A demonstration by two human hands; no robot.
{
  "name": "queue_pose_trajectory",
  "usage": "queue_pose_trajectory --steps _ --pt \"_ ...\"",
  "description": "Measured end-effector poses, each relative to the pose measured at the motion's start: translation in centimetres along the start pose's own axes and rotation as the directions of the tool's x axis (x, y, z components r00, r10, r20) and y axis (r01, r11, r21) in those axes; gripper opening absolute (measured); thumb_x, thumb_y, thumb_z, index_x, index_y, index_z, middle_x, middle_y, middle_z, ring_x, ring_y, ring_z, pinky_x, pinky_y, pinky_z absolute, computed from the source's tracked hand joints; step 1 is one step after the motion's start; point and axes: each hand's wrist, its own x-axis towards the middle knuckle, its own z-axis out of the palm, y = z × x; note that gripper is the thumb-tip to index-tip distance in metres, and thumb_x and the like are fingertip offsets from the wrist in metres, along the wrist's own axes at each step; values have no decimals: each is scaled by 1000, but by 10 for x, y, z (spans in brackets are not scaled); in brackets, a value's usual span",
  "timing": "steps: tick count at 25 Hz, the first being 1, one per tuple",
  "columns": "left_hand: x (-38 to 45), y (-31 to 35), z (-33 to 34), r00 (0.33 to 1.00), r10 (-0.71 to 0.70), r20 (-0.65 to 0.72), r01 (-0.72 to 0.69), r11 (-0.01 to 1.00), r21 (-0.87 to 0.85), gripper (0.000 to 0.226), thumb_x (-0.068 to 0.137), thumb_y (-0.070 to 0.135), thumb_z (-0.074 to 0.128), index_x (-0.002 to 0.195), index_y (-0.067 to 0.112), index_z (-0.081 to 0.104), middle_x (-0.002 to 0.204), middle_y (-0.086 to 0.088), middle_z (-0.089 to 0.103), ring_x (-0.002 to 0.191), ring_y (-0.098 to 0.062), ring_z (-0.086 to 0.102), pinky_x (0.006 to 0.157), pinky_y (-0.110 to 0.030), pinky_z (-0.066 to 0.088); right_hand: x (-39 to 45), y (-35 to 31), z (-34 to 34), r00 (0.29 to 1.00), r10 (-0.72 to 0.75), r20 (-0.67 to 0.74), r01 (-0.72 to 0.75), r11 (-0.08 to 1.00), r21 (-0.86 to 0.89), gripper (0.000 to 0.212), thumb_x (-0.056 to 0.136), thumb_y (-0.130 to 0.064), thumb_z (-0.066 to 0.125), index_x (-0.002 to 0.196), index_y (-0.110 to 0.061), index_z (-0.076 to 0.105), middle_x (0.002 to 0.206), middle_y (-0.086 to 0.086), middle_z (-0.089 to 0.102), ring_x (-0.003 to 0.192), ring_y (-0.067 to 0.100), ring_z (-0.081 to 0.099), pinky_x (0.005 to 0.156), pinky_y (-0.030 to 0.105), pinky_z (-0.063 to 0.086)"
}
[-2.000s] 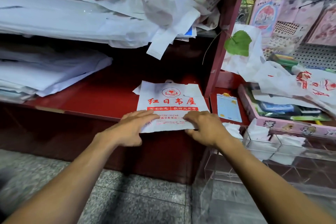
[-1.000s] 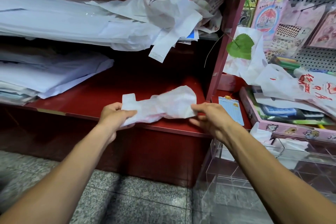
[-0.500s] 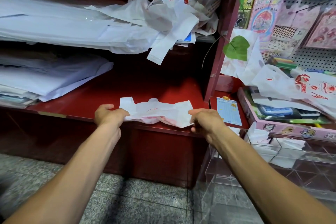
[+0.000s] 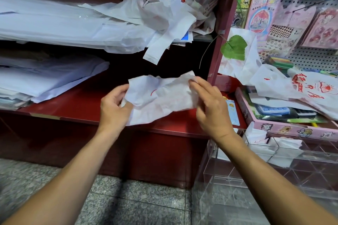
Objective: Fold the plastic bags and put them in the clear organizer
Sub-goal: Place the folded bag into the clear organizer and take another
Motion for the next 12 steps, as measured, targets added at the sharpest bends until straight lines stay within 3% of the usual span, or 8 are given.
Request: queue_pose_trajectory --steps 2,4,5,8,10,12 --pt "2 -7 4 985 -170 -2 170 985 17 56 78 -17 55 119 21 62 101 1 72 81 -4 68 66 -19 54 -10 6 5 984 100 149 -94 995 -46 59 71 12 46 122 -8 66 131 2 62 91 28 55 80 24 38" --pt "1 -20 7 919 -394 8 391 914 111 64 73 -18 60 129 12 56 107 -7 69 84 -17 67 64 -26 51 -24 12 12 905 176 388 -154 984 -88 43 74 8 47 106 -9 71 114 2 69 87 33 56 78 31 41" --pt "2 -27 7 897 -442 -2 438 888 139 66 72 -16 63 131 12 54 109 -10 68 88 -22 66 65 -27 49 -29 14 14 863 185 471 -155 983 -102 39 76 6 48 103 -10 72 110 2 70 90 34 57 80 35 44" --pt "6 -34 6 908 -419 -19 418 900 126 63 74 -10 66 129 18 55 114 -9 65 93 -23 64 66 -26 49 -28 11 15 827 214 519 -165 976 -139 39 81 1 51 110 -13 72 116 1 69 101 29 54 87 41 48" --pt "5 -36 9 922 -387 0 379 904 195 56 74 -8 64 124 17 61 126 -7 61 105 -20 60 78 -28 50 -26 6 13 811 238 535 -198 971 -131 39 79 -8 52 112 -18 72 118 -2 69 104 25 53 92 40 46" --pt "1 -38 11 932 -363 3 344 885 314 51 76 -7 61 122 14 65 134 -8 57 102 -16 57 78 -24 45 -24 -4 7 773 334 539 -391 920 -11 46 71 -21 48 112 -27 67 107 -3 71 100 21 59 92 38 46"
